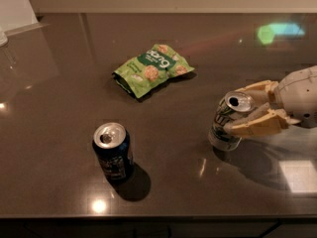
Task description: Move 7up can near pepsi can
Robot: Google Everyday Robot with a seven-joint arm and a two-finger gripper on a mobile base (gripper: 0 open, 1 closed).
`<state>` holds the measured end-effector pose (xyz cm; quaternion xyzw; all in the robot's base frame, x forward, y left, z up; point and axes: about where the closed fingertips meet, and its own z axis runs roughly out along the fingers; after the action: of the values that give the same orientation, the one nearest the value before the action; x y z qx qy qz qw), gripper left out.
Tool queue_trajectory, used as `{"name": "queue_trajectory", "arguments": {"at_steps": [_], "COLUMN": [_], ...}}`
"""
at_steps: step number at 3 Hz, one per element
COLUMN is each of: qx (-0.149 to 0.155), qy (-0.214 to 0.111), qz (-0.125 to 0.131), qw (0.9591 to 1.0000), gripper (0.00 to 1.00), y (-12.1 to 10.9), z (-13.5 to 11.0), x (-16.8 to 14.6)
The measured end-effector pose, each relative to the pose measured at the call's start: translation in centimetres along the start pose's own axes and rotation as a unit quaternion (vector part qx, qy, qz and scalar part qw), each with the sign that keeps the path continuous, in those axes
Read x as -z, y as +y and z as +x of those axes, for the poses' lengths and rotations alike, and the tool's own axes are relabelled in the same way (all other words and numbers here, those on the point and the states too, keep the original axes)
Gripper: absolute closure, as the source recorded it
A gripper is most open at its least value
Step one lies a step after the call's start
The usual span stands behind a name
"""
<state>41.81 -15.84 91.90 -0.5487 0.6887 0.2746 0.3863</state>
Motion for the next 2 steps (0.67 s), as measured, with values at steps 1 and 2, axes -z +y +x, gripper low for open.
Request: {"name": "queue_trajectory", "arguments": {"at_steps": [1, 2], "qx": [0.015, 0.035], "qy": [-0.011, -0.011], "qz": [-0.041, -0.08], "qw": [0.999, 0.9961], "gripper": [1.0, 1.0], "y": [1.1, 2.7], "z": [-2.0, -3.6], "x": [-3.2, -6.1]}}
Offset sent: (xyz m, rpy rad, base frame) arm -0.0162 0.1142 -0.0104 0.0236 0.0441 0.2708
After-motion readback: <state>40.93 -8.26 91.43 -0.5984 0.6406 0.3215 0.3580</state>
